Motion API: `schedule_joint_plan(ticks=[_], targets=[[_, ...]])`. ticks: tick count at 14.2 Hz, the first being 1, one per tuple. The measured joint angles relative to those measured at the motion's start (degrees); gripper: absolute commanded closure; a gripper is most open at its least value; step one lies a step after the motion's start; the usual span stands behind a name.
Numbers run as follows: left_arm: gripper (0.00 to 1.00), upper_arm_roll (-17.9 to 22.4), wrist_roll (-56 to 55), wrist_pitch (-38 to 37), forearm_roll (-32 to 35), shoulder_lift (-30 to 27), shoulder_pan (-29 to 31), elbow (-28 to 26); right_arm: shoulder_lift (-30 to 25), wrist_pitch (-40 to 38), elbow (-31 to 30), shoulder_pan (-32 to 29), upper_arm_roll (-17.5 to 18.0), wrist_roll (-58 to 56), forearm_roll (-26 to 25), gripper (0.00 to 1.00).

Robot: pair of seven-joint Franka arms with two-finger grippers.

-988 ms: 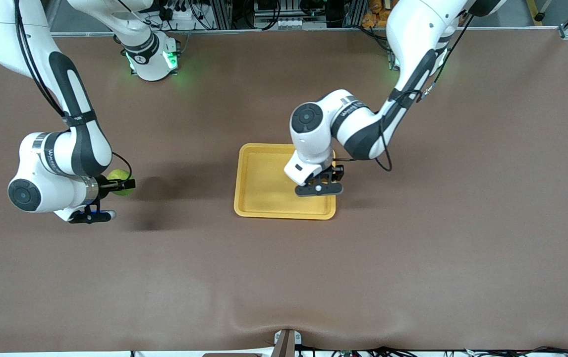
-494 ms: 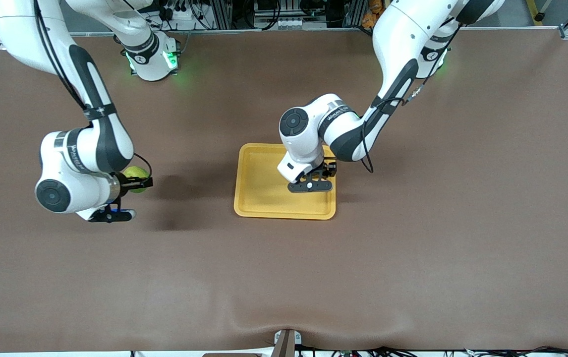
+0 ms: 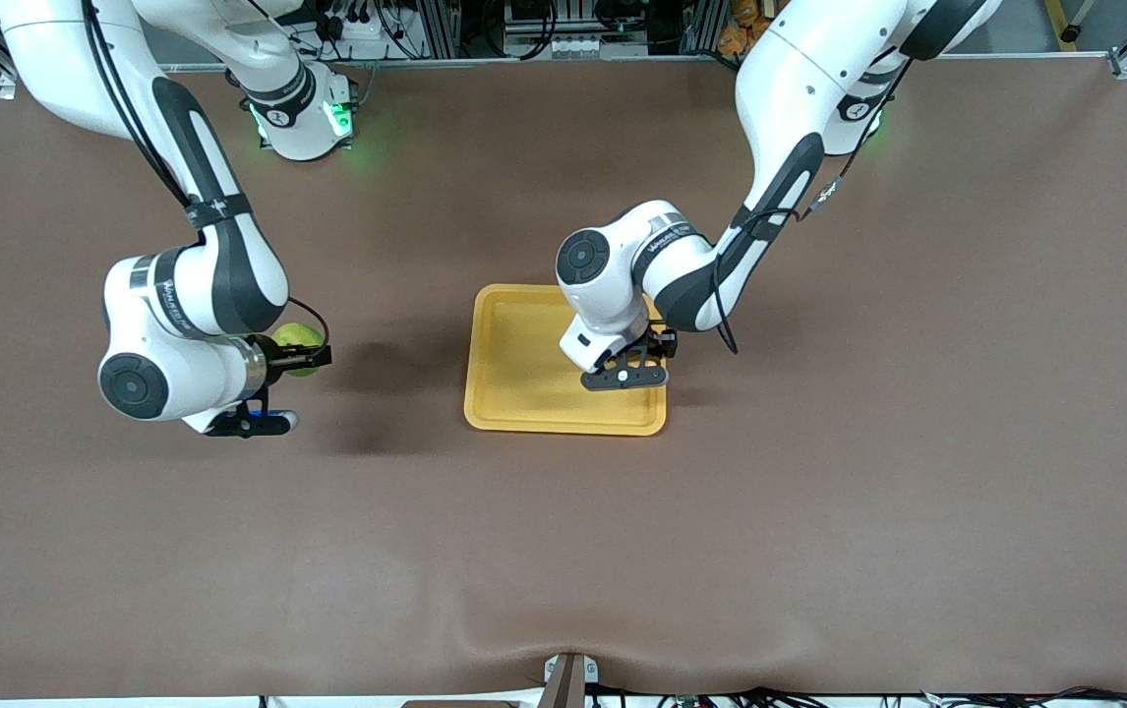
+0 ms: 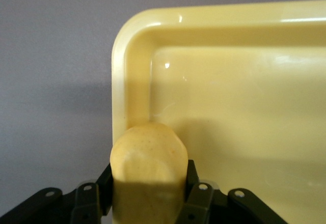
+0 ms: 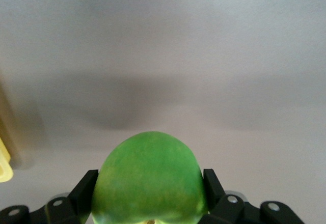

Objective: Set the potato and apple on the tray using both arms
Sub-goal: 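Lower the potato into the tray and open the left gripper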

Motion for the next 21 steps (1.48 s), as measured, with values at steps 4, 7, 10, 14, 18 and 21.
schedule_joint_plan(ticks=[4,7,10,14,18,21], targets=[[0.0,0.0,-1.0,0.0,0.0,0.8,0.0,0.1,0.0,0.0,0.0,3.1,0.2,4.8,0.1,1.0],[0.0,0.0,-2.0,0.0,0.6,0.8,-0.2,0.2,0.0,0.0,0.0,5.1,0.3,8.0,0.1,1.0],[0.0,0.0,-2.2,0.0,0.7,0.7,-0.2,0.9,0.0,0.3,0.0,7.0,0.3,10.4,1.9,1.0],[0.0,0.2,-2.2,-1.2,0.8,-3.6,1.2,2.9,0.0,2.1,0.0,8.6,0.3,13.4,4.5,1.0],[0.0,0.6,-0.4,-3.7,0.8,-9.9,8.5,3.0,0.4,5.6,0.0,12.1,0.4,18.8,6.9,1.0],[0.0,0.4,5.9,-3.3,0.8,-10.5,15.7,3.5,1.6,8.8,0.0,14.1,0.4,22.0,9.4,1.0]])
